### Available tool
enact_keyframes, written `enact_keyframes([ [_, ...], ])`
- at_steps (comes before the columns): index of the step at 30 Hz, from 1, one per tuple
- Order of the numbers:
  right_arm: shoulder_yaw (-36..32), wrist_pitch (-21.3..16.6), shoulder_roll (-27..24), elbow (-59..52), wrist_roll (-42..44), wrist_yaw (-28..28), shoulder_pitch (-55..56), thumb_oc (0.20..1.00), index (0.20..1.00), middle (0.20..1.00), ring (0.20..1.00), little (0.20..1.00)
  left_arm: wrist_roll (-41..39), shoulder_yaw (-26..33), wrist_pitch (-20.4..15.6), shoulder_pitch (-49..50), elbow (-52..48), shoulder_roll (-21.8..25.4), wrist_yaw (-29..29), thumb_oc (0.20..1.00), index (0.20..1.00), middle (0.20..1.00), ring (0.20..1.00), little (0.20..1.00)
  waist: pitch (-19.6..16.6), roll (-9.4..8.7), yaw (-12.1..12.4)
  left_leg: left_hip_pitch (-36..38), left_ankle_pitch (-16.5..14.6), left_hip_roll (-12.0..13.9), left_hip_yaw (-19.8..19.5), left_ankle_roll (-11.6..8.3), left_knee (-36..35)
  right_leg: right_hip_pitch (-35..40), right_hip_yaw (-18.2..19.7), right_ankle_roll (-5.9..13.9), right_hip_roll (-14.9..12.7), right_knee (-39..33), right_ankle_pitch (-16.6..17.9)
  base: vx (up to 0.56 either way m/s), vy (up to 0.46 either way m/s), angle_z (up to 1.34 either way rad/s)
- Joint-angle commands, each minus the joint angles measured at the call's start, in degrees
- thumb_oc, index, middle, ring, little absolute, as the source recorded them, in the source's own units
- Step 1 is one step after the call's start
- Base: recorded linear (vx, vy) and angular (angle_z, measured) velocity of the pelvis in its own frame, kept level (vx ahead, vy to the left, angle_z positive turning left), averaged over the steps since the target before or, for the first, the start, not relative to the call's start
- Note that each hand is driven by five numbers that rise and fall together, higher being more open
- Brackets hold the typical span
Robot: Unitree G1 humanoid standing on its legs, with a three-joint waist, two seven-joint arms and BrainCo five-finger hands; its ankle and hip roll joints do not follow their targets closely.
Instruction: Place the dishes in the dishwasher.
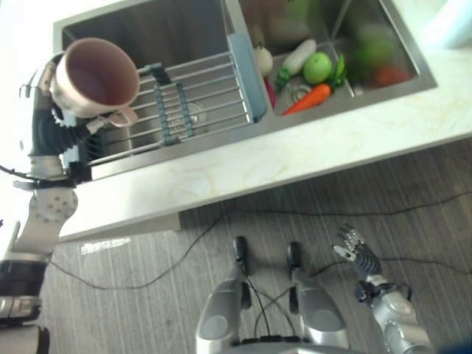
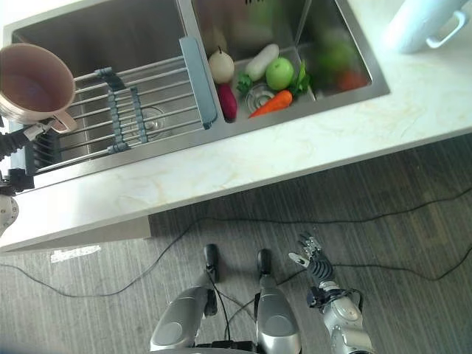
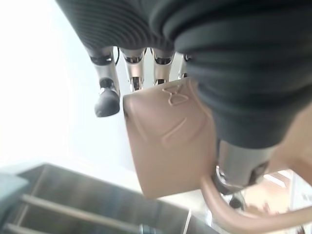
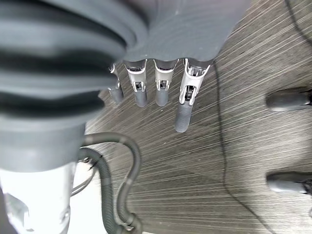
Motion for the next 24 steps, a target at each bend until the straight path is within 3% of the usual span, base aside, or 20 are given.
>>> enact_keyframes([
  [1,2.09,-3.31,-0.78,-1.56,0.14,-1.10,4.45,1.000,1.000,1.000,1.000,1.000,-1.97,2.38,-4.58,-2.41,1.88,0.46,10.35,0.200,0.200,0.200,0.200,0.200,-3.58,0.25,0.40,1.56,-5.71,-2.56,-1.07,1.29,0.79,-4.44,-2.42,2.52,-1.02,8.30,-5.04,0.03,-0.037,0.01],
  [6,2.31,-2.52,0.66,-1.29,-0.20,-1.20,5.85,1.000,1.000,1.000,1.000,1.000,-5.74,3.60,-8.07,0.43,-0.43,-7.53,16.39,0.200,0.200,0.200,0.200,0.200,-5.45,-0.16,0.49,3.78,-6.43,-2.37,-1.03,1.22,0.54,-2.01,-3.09,2.25,-0.96,7.82,-5.72,0.02,-0.041,0.01],
  [7,2.51,-2.32,1.04,-1.09,-0.55,-1.26,6.19,1.000,1.000,1.000,1.000,1.000,-10.62,3.38,-11.02,0.90,-0.77,-9.72,14.73,0.200,0.200,0.200,0.200,0.200,-6.04,-0.22,0.48,4.39,-6.65,-2.35,-1.03,1.15,0.49,-1.35,-3.31,2.19,-0.95,7.70,-5.91,0.01,-0.044,-0.01],
  [8,2.85,-2.08,1.45,-0.98,-0.77,-1.56,6.61,1.000,1.000,1.000,1.000,1.000,-16.14,3.08,-14.86,1.60,-1.78,-13.19,9.73,0.200,0.200,0.200,0.200,0.200,-6.70,-0.35,0.58,5.05,-6.85,-2.26,-1.10,1.06,0.53,-0.52,-3.63,2.13,-1.00,7.58,-6.14,0.01,-0.050,0.00],
  [10,2.86,-2.00,2.17,-0.58,-1.33,-1.49,7.17,1.000,1.000,1.000,1.000,1.000,-22.80,1.89,-18.94,2.65,-3.48,-16.80,1.03,0.200,0.200,0.200,0.200,0.200,-7.50,-0.55,0.71,5.88,-7.10,-2.19,-1.08,1.00,0.61,0.57,-4.09,2.09,-1.06,7.48,-6.34,0.01,-0.053,0.04],
  [11,2.62,-1.70,2.80,-0.42,-1.89,-1.35,7.60,1.000,1.000,1.000,1.000,1.000,-31.13,0.32,-20.16,3.73,-5.67,-20.00,-9.71,0.200,0.200,0.200,0.200,0.200,-8.26,-0.73,0.93,6.68,-7.30,-2.14,-1.10,0.95,0.62,1.61,-4.56,2.07,-1.06,7.33,-6.51,0.00,-0.057,0.15],
  [15,1.36,-0.42,3.92,0.87,-3.82,-0.15,8.18,1.000,1.000,1.000,1.000,1.000,-47.24,-2.55,-17.62,6.81,-8.66,-25.21,-31.33,0.200,0.200,0.200,0.200,0.200,-10.30,-0.90,1.54,8.61,-7.91,-1.93,-1.20,0.91,0.60,3.96,-5.72,1.90,-0.91,7.10,-7.04,-0.01,-0.051,0.15],
  [17,0.70,0.77,4.07,1.94,-4.85,0.36,7.99,1.000,1.000,1.000,1.000,1.000,-51.75,-3.53,-15.44,8.26,-9.34,-26.47,-39.51,0.200,0.200,0.200,0.200,0.200,-11.24,-0.81,1.98,9.69,-8.15,-1.77,-1.33,0.75,0.51,5.29,-6.56,1.75,-0.77,6.98,-7.38,-0.05,-0.055,0.07],
  [19,-0.26,1.57,3.75,4.95,-4.74,1.11,6.71,1.000,1.000,1.000,1.000,1.000,-52.25,-4.25,-14.15,10.07,-10.42,-26.39,-42.38,0.200,0.200,0.200,0.200,0.200,-12.38,-0.44,3.04,11.12,-8.35,-1.48,-2.19,0.29,0.29,7.51,-8.08,1.34,-0.50,6.53,-8.04,-0.10,-0.121,0.29],
  [24,-0.58,2.32,3.22,8.48,-2.94,1.80,4.25,1.000,1.000,1.000,1.000,1.000,-50.97,-4.07,-12.70,11.54,-11.43,-25.87,-40.99,0.200,0.200,0.200,0.200,0.200,-13.30,-0.32,4.38,12.14,-8.24,-0.97,-3.52,-0.67,0.35,9.60,-9.34,0.61,0.26,5.61,-8.68,-0.09,-0.136,0.28],
])
